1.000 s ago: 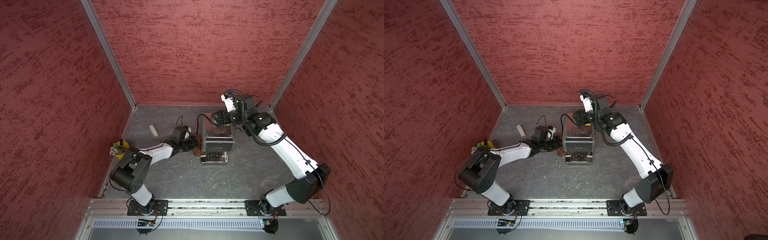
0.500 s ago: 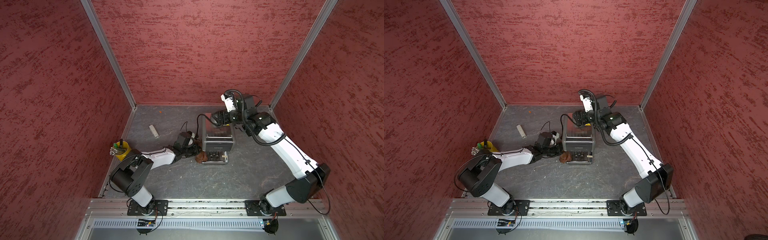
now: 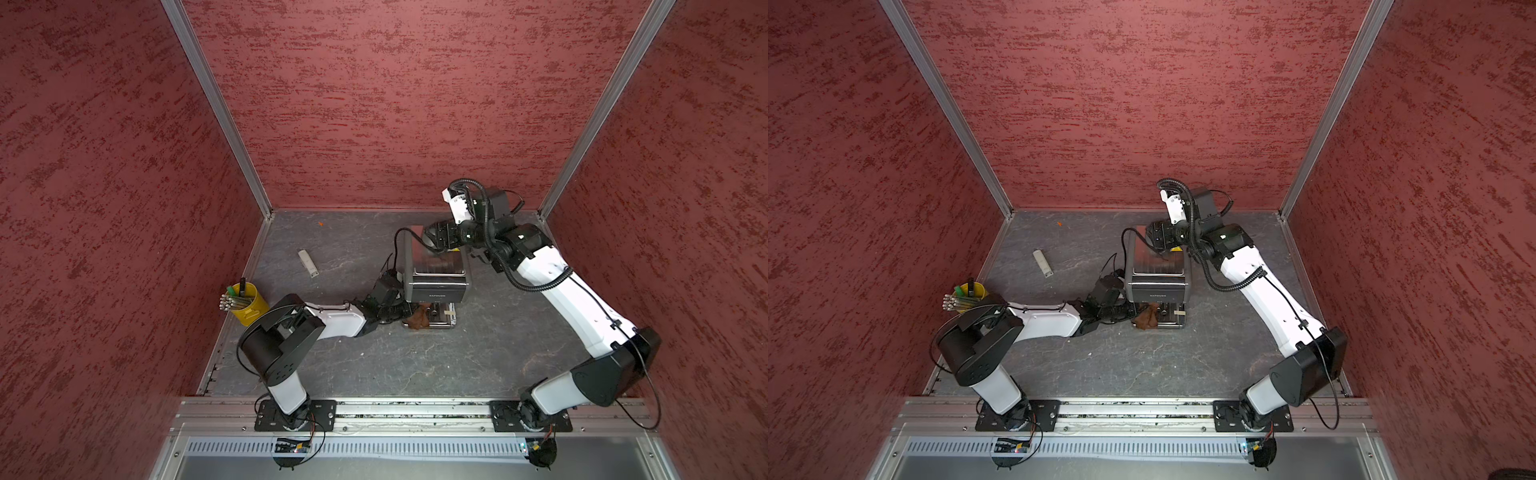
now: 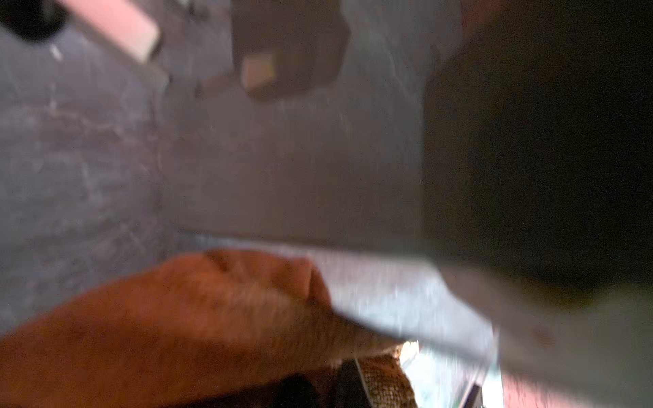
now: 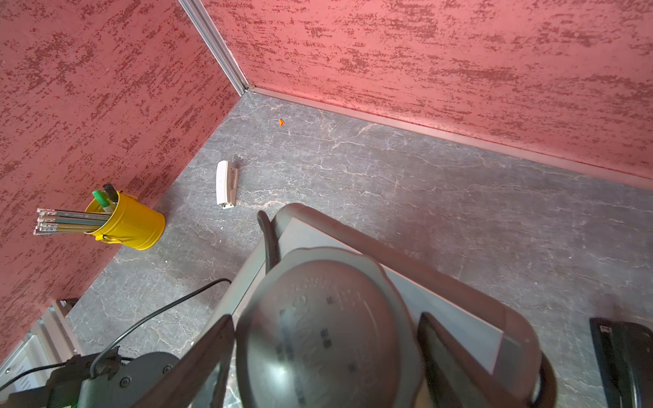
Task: Wipe the surface of a coffee machine
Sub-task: Wipe the dirt from the surface of the coffee machine.
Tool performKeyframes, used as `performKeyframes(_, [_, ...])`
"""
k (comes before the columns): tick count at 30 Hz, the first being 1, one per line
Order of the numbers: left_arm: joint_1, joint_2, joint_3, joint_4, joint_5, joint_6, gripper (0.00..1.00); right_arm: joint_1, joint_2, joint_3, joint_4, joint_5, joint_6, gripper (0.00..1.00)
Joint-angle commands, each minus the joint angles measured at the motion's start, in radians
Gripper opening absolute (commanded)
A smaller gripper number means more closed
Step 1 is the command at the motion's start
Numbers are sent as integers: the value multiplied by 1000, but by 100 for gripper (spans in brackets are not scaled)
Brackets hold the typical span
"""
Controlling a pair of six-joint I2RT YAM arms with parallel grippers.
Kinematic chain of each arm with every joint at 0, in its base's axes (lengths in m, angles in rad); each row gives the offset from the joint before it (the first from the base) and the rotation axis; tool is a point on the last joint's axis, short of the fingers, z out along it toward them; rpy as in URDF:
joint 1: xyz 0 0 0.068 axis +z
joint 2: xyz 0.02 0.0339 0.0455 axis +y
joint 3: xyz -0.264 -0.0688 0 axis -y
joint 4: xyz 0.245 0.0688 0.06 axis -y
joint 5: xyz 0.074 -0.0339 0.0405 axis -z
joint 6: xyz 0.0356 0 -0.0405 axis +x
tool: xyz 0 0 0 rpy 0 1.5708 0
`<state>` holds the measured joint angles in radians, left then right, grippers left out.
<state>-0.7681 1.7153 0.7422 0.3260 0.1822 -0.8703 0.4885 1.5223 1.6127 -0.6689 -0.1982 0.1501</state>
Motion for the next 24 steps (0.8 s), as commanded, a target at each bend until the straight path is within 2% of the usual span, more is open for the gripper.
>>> performKeyframes(1, [-91,83,-4,37,31,79,0,15,23,-22,-88,-12,4,79])
performKeyframes(6, [-52,24,-94,22,-54,32,0,15,21,-29,-96,-6,3,79])
performKeyframes(10, [35,-59,-182,53,-54,25,0,14,21,-37,-92,-4,1,79])
performKeyframes(13, [102,-115,-192,29,-33,56,0,15,25,-44,-87,-6,1,79])
performKeyframes(19, [210,-177,-108,-14,77,100,0,15,31,-51,-73,-21,12,79])
performKeyframes(24, [245,-277,26,-114,124,155,0,14,27,-50,-81,-17,10,79])
